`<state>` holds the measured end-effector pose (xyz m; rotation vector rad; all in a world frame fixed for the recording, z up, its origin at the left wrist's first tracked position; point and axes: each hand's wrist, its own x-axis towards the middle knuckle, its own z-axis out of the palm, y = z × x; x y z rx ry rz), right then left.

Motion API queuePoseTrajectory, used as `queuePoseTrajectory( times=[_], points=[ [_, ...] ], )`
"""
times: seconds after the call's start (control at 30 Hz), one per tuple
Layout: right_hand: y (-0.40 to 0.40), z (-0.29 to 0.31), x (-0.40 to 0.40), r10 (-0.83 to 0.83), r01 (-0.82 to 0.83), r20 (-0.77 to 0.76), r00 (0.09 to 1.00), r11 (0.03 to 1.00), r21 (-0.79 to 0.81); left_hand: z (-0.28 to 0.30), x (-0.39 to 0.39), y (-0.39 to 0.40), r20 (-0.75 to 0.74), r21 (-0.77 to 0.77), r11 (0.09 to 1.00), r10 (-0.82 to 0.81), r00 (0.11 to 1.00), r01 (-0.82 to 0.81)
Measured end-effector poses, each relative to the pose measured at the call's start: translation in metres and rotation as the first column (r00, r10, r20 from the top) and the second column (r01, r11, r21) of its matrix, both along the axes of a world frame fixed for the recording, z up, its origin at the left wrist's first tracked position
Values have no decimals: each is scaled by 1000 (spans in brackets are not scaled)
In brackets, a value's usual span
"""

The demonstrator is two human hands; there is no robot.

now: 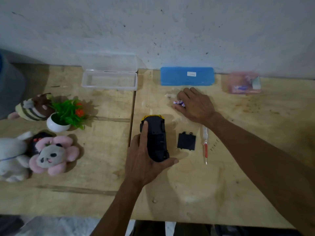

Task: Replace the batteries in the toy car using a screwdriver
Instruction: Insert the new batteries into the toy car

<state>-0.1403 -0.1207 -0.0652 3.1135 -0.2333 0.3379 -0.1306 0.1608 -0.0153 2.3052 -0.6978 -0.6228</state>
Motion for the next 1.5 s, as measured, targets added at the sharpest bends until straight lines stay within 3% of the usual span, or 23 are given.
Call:
queuePoseTrajectory(
  times=[0.23, 0.37, 0.43, 0.53, 0.57, 0.6, 0.63, 0.7, 0.73, 0.77, 0.83, 0.9, 1.0, 1.1, 1.3, 1.5],
  points=[
    [1, -8, -5, 48, -23, 124, 991, 981, -191, 5, 0, -5, -17, 10, 1000, 17, 1000, -17],
    [0, -8, -2, 79, -55, 114, 990, 978, -199, 5, -2, -6, -35, -9, 999, 32, 999, -32],
    [0, -3, 0, 68, -55, 90, 994, 989, -139, 4, -3, -8, -34, -10, 999, 45, 998, -46],
    [11, 16, 4, -130, 122, 35, 991, 976, 183, 6, -3, -9, -49, -20, 999, 40, 998, -41],
    [17, 24, 6, -240, 224, 2, 971, 908, 354, 8, -2, -9, -72, -32, 998, 52, 996, -54],
    [25, 34, 7, -355, 321, -42, 934, 778, 540, 10, -2, -8, -100, -43, 996, 75, 992, -80],
    [33, 46, 5, -459, 379, -90, 884, 589, 714, 13, -1, -7, -123, -56, 993, 96, 988, -103],
    [51, 71, -4, -608, 337, -231, 760, 64, 939, 17, 1, -5, -147, -90, 988, 111, 983, -125],
    [60, 84, -12, -618, 267, -332, 712, -199, 943, 21, 2, -3, -156, -100, 987, 113, 981, -130],
    [68, 96, -21, -589, 203, -418, 691, -397, 895, 26, 2, -1, -169, -100, 986, 116, 979, -134],
    [86, 116, -40, -505, 132, -501, 703, -600, 789, 38, 3, 3, -210, -106, 984, 120, 970, -145],
    [105, 140, -54, -448, 87, -512, 733, -685, 723, 52, 3, 8, -265, -155, 977, 104, 959, -149],
    [125, 177, -66, -419, 57, -498, 759, -719, 692, 80, 3, 14, -353, -231, 963, 47, 934, -136],
    [139, 212, -70, -410, 59, -461, 787, -694, 718, 111, 4, 21, -416, -297, 948, -18, 909, -117],
    [158, 263, -66, -504, 91, -347, 791, -464, 881, 163, 7, 25, -367, -361, 931, -90, 926, -53],
    [168, 288, -58, -539, 55, -233, 810, -326, 944, 199, 15, 16, -219, -408, 912, -133, 967, 33]
  ],
)
